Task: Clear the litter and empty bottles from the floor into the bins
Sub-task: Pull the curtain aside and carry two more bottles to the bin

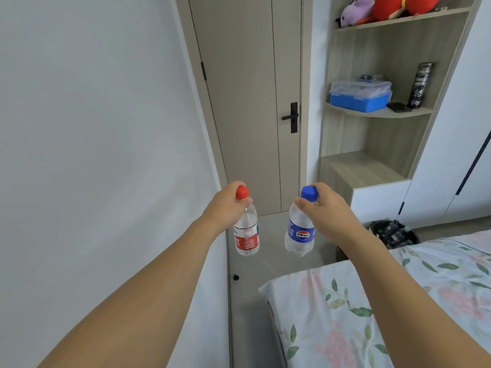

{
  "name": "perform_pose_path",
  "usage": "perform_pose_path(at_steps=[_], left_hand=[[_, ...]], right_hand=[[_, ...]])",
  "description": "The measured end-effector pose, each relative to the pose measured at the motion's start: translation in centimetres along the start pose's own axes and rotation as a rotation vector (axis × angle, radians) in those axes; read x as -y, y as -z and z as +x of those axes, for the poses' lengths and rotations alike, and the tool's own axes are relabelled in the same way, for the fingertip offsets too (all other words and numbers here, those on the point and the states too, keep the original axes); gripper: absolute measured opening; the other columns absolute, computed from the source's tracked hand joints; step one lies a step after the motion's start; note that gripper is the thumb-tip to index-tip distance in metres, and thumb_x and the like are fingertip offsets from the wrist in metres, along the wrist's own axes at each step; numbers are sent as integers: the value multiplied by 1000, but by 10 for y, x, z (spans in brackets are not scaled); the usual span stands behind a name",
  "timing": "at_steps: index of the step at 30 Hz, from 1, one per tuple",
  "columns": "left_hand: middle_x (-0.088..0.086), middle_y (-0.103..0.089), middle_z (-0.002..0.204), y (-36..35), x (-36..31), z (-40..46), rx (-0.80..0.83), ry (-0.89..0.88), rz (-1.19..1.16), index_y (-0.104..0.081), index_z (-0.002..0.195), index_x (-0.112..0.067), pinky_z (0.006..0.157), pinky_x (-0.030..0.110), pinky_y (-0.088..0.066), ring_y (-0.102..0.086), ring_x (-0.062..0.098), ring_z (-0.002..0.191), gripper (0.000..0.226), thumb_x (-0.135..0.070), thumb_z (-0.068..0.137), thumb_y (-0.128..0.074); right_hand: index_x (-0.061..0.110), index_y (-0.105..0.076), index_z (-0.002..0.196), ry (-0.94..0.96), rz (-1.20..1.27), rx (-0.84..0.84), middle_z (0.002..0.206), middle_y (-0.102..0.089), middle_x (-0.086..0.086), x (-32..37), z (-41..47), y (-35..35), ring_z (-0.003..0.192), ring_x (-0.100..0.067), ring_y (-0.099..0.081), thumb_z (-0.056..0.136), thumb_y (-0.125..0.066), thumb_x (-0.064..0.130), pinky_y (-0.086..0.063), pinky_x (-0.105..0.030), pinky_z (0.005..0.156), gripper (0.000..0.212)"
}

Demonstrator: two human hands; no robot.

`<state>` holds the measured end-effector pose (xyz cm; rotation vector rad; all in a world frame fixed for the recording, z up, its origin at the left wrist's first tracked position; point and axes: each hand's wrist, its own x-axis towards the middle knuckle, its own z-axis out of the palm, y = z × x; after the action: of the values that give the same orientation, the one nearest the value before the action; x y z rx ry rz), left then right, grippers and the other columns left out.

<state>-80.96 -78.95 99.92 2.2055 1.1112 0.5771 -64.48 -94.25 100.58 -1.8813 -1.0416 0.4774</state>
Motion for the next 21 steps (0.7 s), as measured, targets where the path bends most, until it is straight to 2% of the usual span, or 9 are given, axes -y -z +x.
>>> perform_pose_path(at_steps=[10,13,21], left_hand=[[-4,-58,113,-5,25,169,-27,10,-60,-50,116,-30,85,31,-45,-55,20,102,22,-29,96,-58],[-4,-57,113,-16,39,231,7,5,-67,-50,119,-28,86,32,-46,-55,20,102,25,-29,96,-58],[0,-59,107,-41,66,424,135,-82,-23,-52,119,-20,83,31,-45,-56,23,96,25,-24,95,-58]], right_hand=[[23,-46,113,-15,-9,-22,107,-54,1,-5,167,-17,94,-19,-55,94,-56,34,-43,-31,75,24],[24,-46,110,-28,-25,-44,106,-56,0,-12,221,-31,92,-19,-55,93,-56,34,-43,-30,74,22],[17,-50,117,-96,-72,-153,104,-58,-2,-7,383,-60,89,-21,-55,93,-57,34,-39,-28,68,30]])
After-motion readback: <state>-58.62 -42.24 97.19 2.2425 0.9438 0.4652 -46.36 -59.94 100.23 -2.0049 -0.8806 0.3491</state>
